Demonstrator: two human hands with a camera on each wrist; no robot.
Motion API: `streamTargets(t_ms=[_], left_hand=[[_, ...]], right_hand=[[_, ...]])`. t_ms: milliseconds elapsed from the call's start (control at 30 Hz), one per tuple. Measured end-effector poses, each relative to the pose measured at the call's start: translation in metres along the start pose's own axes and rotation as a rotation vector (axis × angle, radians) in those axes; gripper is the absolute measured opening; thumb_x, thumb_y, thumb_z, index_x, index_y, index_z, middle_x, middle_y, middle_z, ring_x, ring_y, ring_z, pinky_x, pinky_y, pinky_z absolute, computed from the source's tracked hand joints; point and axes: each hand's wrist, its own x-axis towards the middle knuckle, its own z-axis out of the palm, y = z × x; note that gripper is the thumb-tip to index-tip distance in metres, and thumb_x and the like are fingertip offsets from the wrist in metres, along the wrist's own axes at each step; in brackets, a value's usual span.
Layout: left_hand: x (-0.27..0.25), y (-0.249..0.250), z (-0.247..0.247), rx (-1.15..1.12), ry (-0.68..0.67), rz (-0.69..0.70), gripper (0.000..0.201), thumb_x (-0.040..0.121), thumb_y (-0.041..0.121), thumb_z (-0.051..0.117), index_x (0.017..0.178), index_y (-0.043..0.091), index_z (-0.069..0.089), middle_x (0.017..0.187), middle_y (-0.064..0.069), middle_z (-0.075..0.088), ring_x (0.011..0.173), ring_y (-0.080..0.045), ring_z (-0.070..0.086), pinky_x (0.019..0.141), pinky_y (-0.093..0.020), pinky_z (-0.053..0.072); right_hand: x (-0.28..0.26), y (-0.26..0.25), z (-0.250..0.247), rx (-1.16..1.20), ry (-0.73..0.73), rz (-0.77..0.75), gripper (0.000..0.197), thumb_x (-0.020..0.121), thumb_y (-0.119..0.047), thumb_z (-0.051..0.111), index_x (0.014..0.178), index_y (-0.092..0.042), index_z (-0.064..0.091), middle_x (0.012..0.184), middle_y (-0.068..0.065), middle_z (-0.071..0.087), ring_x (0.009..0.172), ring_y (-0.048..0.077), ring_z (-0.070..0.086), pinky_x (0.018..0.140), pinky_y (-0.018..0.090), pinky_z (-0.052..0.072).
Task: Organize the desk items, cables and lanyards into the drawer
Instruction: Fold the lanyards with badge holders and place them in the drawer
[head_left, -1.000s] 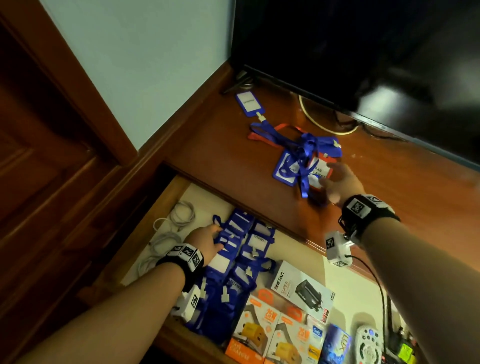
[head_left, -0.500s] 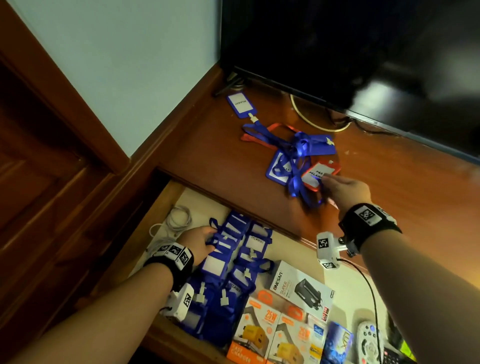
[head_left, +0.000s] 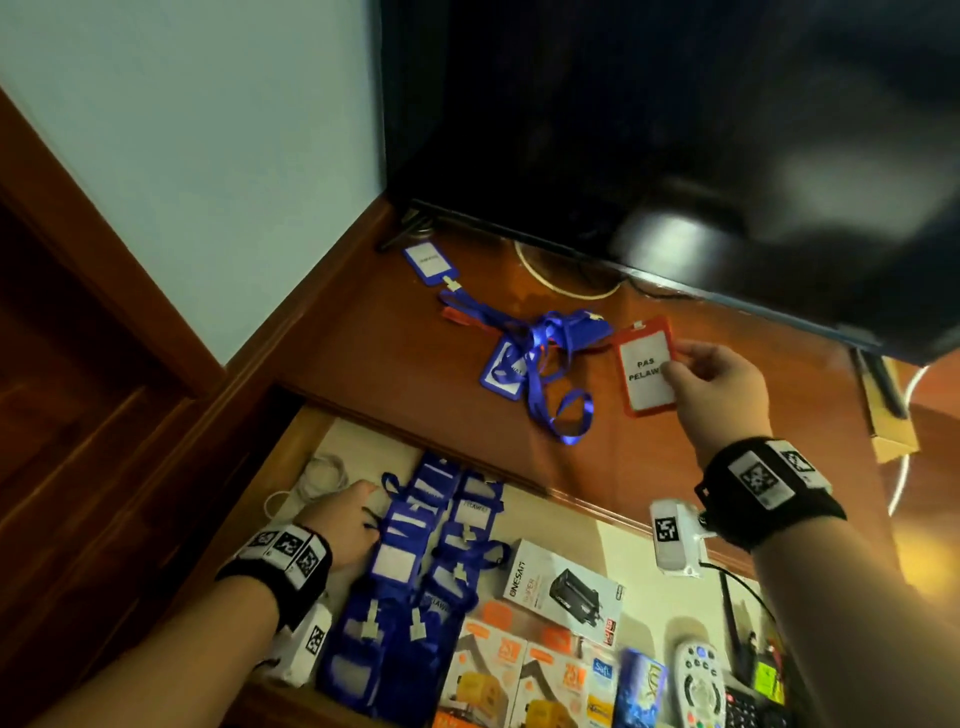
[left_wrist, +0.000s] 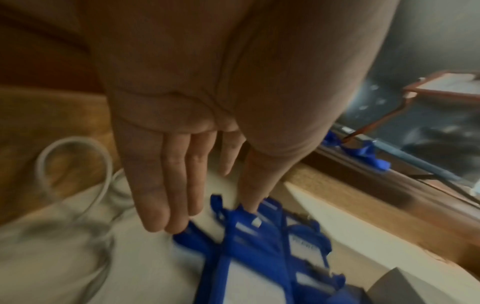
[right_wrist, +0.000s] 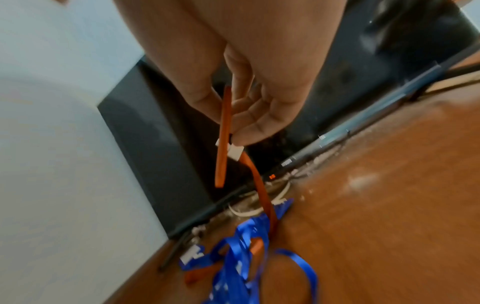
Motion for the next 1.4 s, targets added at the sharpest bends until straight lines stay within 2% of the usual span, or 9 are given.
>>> streamTargets(t_ms=[233,333,467,600,700,833,933,1200,1400], left_hand=[[-0.072,0.105,-0.081,-0.165,0.359,0.328,0.020,0.096,0.055,0.062,0.092,0.035,0.065,0.083,0.012,0.068,0.078,-0.004,0.065,0.077,-0.035,0.059],[-0.096,0.174,-0.127,-0.382,0.485,0.632,0.041,0.093,0.051,0.069,0.131,0.046,0.055,0.116,0.018,0.063,0.104,0.004,0.060,0.090,-0.027,0.054],[-0.097,0.248,-0.170,-0.443,0.352,0.844,0.082,0.088,0.056,0.067,0.155,0.057,0.020,0.163,0.015,0.036,0.148,-0.004,0.035,0.119,-0.034,0.033],[-0.116,0.287,-0.174,-0.559,0.154,0.927,0.024,0.108,0.030,0.053,0.126,0.019,0.066,0.114,0.004,0.075,0.104,-0.011,0.069,0.099,-0.037,0.051],[-0.132,0.287,-0.158,-0.567,0.086,0.959,0.023,0.111,0.029,0.046,0.105,0.020,0.067,0.074,-0.015,0.061,0.062,-0.022,0.057,0.079,-0.049,0.059],[-0.173,0.287,-0.162,-0.234,0.238,1.097,0.026,0.106,0.051,0.044,0.099,0.039,0.066,0.088,-0.004,0.070,0.076,-0.022,0.068,0.074,-0.047,0.058],[-0.206,0.297,-0.189,-0.092,0.432,1.265,0.030,0.101,0.055,0.056,0.086,0.031,0.065,0.076,0.003,0.065,0.072,-0.016,0.065,0.069,-0.036,0.053],[-0.168,0.303,-0.233,0.111,0.466,0.970,0.052,0.102,0.056,0.052,0.073,0.015,0.061,0.070,-0.003,0.062,0.063,-0.012,0.058,0.065,-0.028,0.047],[-0.133,0.277,-0.171,-0.578,0.078,0.821,0.052,0.111,0.031,0.041,0.061,0.020,0.046,0.050,0.003,0.047,0.046,-0.015,0.044,0.054,-0.031,0.035]], right_hand=[[-0.026,-0.074,-0.064,-0.037,-0.078,-0.234,0.018,0.100,-0.019,0.062,0.113,-0.032,0.065,0.100,-0.001,0.075,0.089,0.014,0.074,0.079,0.042,0.064],[-0.042,-0.109,-0.087,-0.016,-0.174,-0.295,0.019,0.102,-0.020,0.061,0.114,-0.035,0.065,0.097,-0.003,0.076,0.084,0.005,0.074,0.069,0.026,0.064],[-0.055,-0.146,-0.109,0.098,-0.202,-0.359,0.021,0.104,-0.016,0.058,0.116,-0.027,0.071,0.094,0.002,0.077,0.082,0.012,0.076,0.059,0.034,0.064],[-0.050,-0.166,-0.137,0.226,-0.087,-0.464,0.021,0.106,-0.019,0.056,0.118,-0.028,0.070,0.092,0.011,0.072,0.071,0.023,0.072,0.052,0.038,0.057],[-0.039,-0.164,-0.158,0.347,0.035,-0.434,0.018,0.105,-0.018,0.058,0.117,-0.024,0.070,0.102,0.011,0.072,0.084,0.022,0.075,0.054,0.044,0.062],[-0.027,-0.130,-0.163,0.034,0.254,-0.583,0.015,0.101,-0.018,0.062,0.110,-0.028,0.068,0.100,-0.017,0.071,0.090,-0.007,0.066,0.079,0.030,0.059],[-0.035,-0.093,-0.135,-0.162,0.081,-0.566,0.012,0.098,-0.026,0.067,0.108,-0.032,0.068,0.095,-0.017,0.073,0.087,-0.003,0.067,0.081,0.032,0.058],[-0.104,-0.105,-0.112,0.053,-0.513,-0.526,0.015,0.094,-0.025,0.072,0.109,-0.022,0.073,0.102,-0.006,0.076,0.093,0.009,0.073,0.080,0.032,0.062],[-0.096,-0.126,-0.117,0.579,-0.274,-0.391,0.020,0.096,-0.013,0.063,0.112,-0.001,0.069,0.100,0.013,0.078,0.088,0.019,0.072,0.076,0.029,0.057]])
